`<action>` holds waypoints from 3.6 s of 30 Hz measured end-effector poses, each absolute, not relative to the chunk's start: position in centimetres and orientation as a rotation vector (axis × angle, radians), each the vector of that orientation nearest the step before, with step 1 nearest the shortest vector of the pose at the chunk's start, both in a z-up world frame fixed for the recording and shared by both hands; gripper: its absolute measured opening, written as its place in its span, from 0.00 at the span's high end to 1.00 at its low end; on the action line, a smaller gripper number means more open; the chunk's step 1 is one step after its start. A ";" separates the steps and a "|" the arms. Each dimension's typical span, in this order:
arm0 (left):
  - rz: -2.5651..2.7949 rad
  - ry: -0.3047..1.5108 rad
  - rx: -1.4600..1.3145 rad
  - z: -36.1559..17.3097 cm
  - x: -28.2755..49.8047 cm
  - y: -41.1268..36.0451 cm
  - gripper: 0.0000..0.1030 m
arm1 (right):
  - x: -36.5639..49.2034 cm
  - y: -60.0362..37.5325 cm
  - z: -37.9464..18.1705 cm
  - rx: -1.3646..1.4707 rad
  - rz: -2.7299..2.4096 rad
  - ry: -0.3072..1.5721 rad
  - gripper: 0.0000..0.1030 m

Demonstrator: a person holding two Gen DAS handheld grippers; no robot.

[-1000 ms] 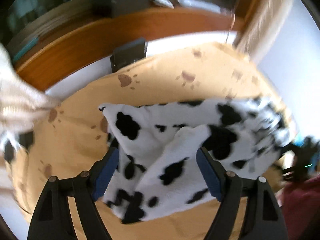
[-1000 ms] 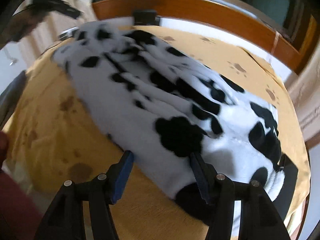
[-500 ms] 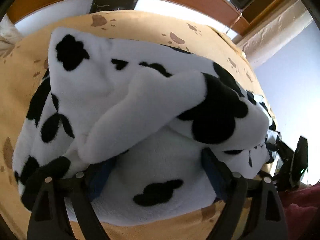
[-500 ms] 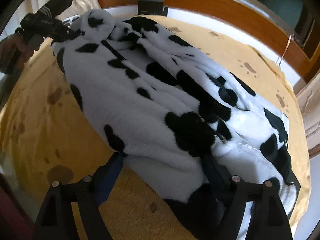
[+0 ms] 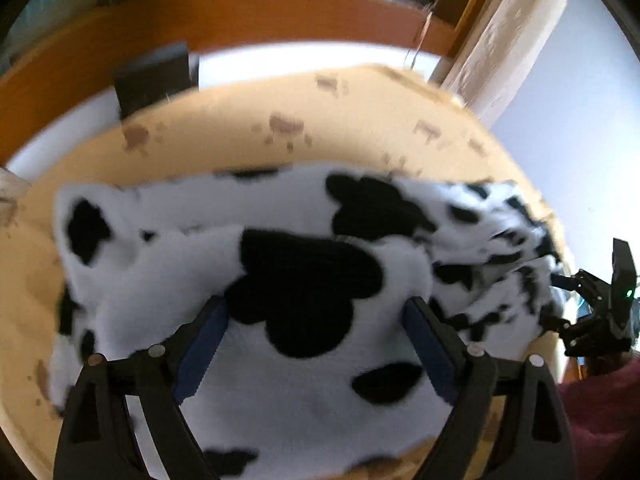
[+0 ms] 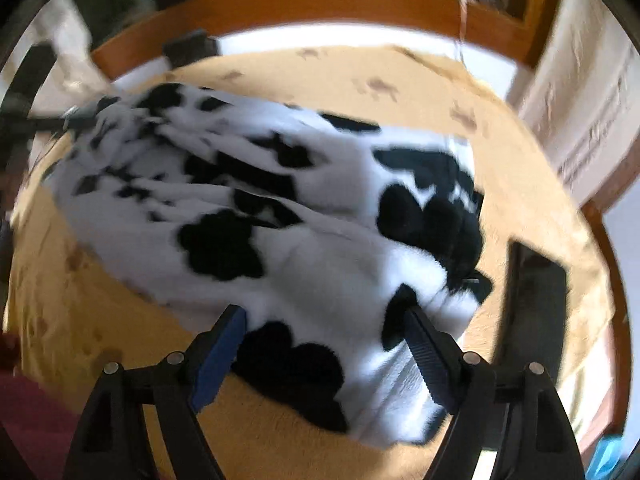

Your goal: Fold clothes

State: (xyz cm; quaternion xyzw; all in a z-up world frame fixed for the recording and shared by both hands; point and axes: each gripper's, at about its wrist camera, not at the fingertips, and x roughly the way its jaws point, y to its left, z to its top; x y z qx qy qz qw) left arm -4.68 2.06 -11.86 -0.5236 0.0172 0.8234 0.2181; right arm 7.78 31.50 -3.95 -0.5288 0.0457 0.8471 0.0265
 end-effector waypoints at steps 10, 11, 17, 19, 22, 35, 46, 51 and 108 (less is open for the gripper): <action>2.323 0.353 -1.405 -12.7 -2.5 4.6 0.00 | 7.2 30.6 -1.5 -1.532 2.605 -0.009 0.20; 2.326 0.338 -1.405 -12.7 -2.6 4.5 0.00 | 6.9 30.4 -1.6 -1.556 2.595 -0.046 0.20; 2.344 0.345 -1.410 -12.8 -2.9 4.9 0.00 | 5.4 32.0 -5.0 -1.659 2.596 0.037 0.15; 2.362 0.335 -1.420 -12.3 -2.8 5.0 0.00 | 5.3 32.1 -5.0 -1.692 2.606 0.027 0.14; 2.425 0.350 -1.423 -11.0 -2.3 5.5 0.00 | 5.2 32.5 -5.0 -1.763 2.631 0.030 0.12; 2.560 0.943 -1.283 -6.3 8.6 20.1 0.00 | 3.1 44.4 2.6 -1.772 3.132 0.363 0.11; 2.403 1.275 -1.128 -13.4 15.3 34.0 0.00 | -0.5 50.4 0.7 -1.888 3.125 0.130 0.11; 2.336 1.631 -0.872 -16.5 16.1 37.1 0.00 | -0.9 49.2 -0.9 -1.963 3.138 0.084 0.11; 2.302 0.956 -1.162 -13.0 12.0 35.7 0.86 | -11.0 44.2 -6.7 -2.753 2.810 0.089 0.85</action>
